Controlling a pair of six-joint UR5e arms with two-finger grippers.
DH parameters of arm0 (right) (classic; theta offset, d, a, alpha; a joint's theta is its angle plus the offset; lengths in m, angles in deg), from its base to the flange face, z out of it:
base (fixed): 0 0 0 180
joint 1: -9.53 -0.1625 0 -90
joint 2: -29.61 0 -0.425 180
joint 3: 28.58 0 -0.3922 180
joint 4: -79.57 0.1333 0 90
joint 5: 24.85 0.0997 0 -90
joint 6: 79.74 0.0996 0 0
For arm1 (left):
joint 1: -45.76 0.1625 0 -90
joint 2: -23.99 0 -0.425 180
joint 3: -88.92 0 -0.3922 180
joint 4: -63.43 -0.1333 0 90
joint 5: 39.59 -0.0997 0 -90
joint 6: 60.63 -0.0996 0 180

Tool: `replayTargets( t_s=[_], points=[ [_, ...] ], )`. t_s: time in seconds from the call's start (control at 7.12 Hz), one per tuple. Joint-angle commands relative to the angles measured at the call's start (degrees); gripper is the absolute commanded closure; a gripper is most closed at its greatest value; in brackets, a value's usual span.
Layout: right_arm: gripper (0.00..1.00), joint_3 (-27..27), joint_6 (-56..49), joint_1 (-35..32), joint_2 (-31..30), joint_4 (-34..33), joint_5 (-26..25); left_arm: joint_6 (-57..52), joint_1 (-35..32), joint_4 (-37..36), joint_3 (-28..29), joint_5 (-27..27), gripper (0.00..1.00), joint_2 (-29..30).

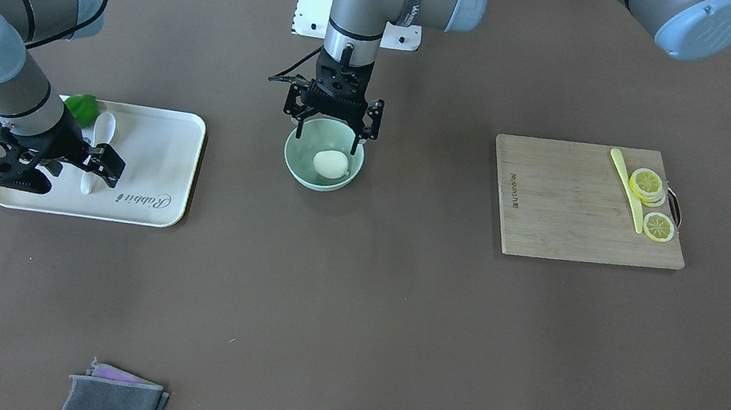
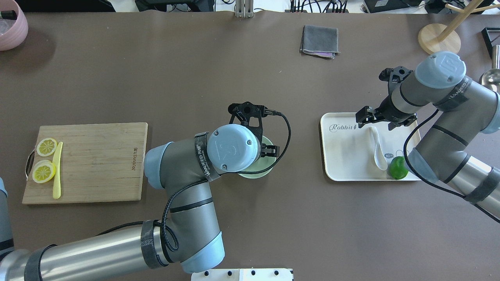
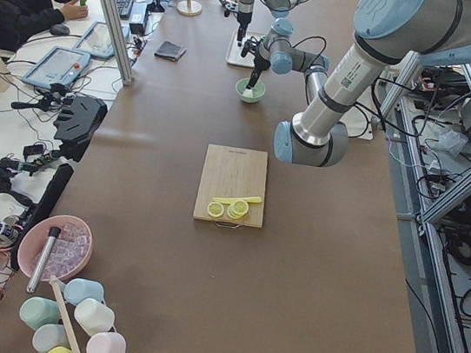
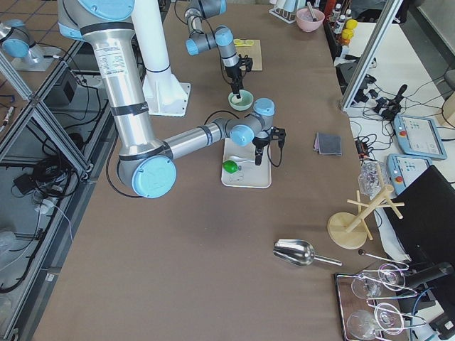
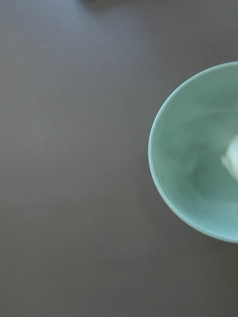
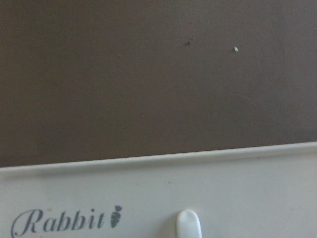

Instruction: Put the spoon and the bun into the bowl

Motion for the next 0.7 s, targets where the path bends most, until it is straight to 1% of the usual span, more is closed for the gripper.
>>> replayTargets(
  t_s=[0.0, 0.42, 0.56],
  points=[
    [0.11, 0.4, 0.0, 0.8, 0.0, 0.0, 0.0, -0.2, -1.3, 0.0, -0.1, 0.3, 0.03, -0.2],
    [0.14, -0.4, 0.0, 1.2, -1.1, 0.0, 0.3, -0.2, -2.3, 0.0, -0.2, 0.5, 0.03, -0.4],
    [0.18, -0.7, 0.0, 1.3, -1.5, 0.0, 0.3, -0.2, -2.4, 0.0, -0.2, 0.5, 0.03, -0.5]
  ],
)
